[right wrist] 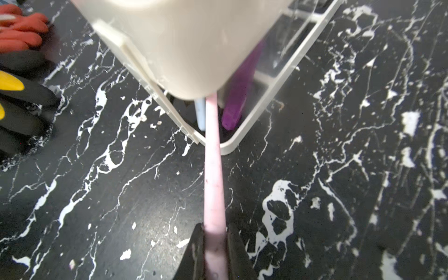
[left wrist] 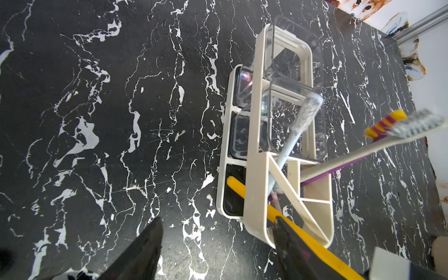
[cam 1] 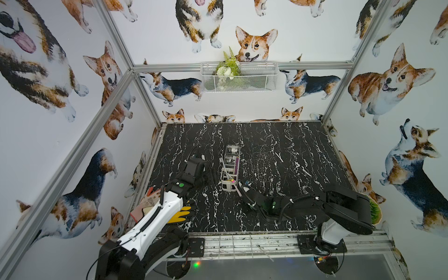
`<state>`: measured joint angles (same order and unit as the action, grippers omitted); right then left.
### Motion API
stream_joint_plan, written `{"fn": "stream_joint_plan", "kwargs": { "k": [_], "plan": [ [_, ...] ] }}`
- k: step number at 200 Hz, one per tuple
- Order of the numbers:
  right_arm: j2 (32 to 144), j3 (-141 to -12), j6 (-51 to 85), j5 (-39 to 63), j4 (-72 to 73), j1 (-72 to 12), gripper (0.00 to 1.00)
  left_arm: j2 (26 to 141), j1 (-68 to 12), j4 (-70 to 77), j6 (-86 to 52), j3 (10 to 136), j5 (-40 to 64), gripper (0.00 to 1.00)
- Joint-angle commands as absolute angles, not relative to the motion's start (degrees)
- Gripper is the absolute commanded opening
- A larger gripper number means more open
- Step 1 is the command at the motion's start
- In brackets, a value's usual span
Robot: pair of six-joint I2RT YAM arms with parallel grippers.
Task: Place the toothbrush into the toothbrush holder
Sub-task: Pick up the toothbrush from the toothbrush holder.
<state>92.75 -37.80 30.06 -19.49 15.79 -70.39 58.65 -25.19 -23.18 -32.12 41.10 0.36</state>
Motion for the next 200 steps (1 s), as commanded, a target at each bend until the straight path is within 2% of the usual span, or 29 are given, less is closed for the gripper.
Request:
{"fn": "stream_joint_plan", "kwargs": {
  "k": [1,130,200],
  "plan": [
    [92.37,-37.45,27.37,-21.93,21.77,-70.39,0.08,59.13,-25.14,-22.38,-32.39,42.24,1.76,0.73],
    [96.55,-32.3,18.9,-25.75,46.46,-70.36,0.06,62.62,-25.17,-21.87,-30.91,48.25,4.06,0.74],
    [96.71,-31.14,22.47,-24.46,41.98,-70.34,0.06,64.68,-25.15,-20.98,-31.49,47.47,4.03,0.74]
  ]
}}
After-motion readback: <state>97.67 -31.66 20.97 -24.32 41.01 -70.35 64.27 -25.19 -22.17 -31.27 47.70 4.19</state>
